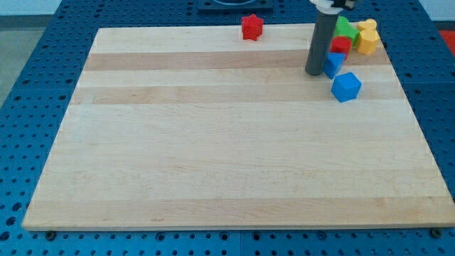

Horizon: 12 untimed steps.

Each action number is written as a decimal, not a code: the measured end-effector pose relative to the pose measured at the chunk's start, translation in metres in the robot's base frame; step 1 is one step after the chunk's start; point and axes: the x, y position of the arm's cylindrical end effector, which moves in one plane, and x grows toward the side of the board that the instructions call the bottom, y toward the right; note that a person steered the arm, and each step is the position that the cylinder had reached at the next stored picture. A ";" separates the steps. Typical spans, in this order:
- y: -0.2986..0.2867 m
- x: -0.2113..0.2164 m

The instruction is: Slide the blue blocks closer to the green blocks

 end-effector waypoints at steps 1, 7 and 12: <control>-0.012 0.000; 0.013 -0.038; 0.054 -0.059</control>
